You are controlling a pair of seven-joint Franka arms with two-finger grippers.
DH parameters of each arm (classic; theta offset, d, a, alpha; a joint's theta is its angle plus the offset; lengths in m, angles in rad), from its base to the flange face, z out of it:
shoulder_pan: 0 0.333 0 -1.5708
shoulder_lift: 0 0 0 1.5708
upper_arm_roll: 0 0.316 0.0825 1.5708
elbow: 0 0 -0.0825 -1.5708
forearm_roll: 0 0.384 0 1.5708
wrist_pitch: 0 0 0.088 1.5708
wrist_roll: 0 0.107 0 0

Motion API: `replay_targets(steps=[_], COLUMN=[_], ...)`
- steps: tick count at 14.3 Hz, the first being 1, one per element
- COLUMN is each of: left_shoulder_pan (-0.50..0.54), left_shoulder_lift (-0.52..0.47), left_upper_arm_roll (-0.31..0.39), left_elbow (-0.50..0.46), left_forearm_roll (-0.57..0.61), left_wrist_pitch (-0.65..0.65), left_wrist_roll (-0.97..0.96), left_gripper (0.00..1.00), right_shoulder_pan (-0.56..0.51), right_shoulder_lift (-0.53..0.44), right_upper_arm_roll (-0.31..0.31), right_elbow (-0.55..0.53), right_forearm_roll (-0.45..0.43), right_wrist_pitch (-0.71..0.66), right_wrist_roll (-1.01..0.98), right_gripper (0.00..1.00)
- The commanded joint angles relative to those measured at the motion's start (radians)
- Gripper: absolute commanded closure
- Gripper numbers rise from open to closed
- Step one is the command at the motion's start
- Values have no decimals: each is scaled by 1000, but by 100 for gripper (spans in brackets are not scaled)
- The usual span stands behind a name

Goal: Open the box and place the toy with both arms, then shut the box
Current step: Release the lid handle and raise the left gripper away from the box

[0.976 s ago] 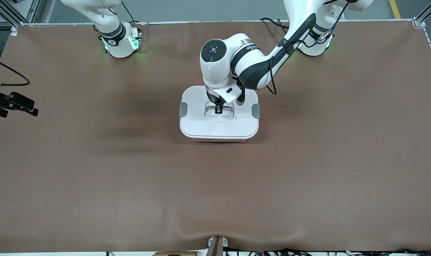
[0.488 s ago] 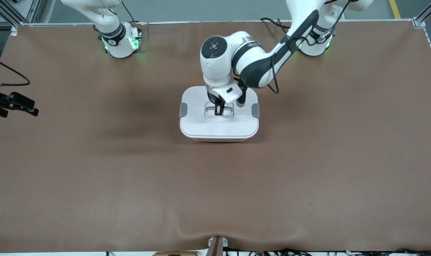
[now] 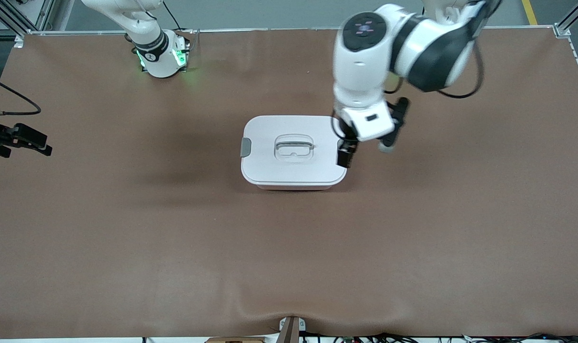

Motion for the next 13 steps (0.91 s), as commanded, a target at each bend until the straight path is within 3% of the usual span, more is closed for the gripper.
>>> replay_targets(steps=[1, 6, 9, 13], left_shoulder_pan=[94, 290, 352, 346], left_shoulder_lift=[-67, -149, -187, -262], left_upper_arm_roll=[-7, -8, 2, 128], left_elbow=[-22, -23, -22, -28], left_forearm_roll=[-54, -146, -165, -166], left_wrist_pitch=[-44, -66, -150, -256], left_wrist_roll=[233, 697, 946, 1283], left_gripper=[0, 0, 0, 0], right_shoulder_pan=[-4, -4, -4, -4], right_shoulder_lift=[-19, -22, -23, -23], right_upper_arm_roll=[5, 5, 5, 5], right_elbow=[-8, -6, -6, -6], right_forearm_roll=[8, 6, 6, 6], right_wrist_pitch=[-8, -10, -10, -10], right_wrist_roll=[-11, -11, -11, -11], right_gripper=[0, 0, 0, 0])
